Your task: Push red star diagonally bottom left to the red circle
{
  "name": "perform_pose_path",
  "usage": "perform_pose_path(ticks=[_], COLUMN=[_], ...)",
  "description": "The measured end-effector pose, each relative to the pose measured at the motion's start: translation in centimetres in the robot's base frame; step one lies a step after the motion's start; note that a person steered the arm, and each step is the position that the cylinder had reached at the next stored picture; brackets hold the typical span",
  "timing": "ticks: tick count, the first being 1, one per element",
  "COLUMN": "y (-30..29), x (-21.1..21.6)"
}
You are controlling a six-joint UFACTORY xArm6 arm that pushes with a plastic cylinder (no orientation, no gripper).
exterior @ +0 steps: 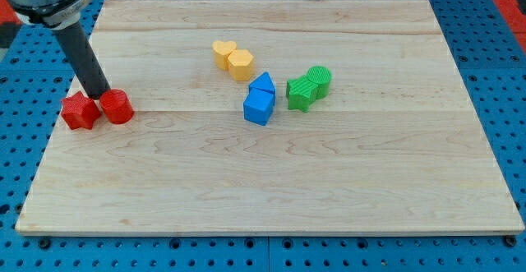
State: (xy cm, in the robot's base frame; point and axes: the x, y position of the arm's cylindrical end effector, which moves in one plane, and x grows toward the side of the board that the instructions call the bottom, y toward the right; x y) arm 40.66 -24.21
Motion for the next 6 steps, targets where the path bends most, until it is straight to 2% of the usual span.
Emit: perform_pose_path(ticks=[1,2,3,4,6], y=[-3.7,-4.0,0.4,1.1,9.6], x=[-1.0,1.9,5.6,7.0,6.9])
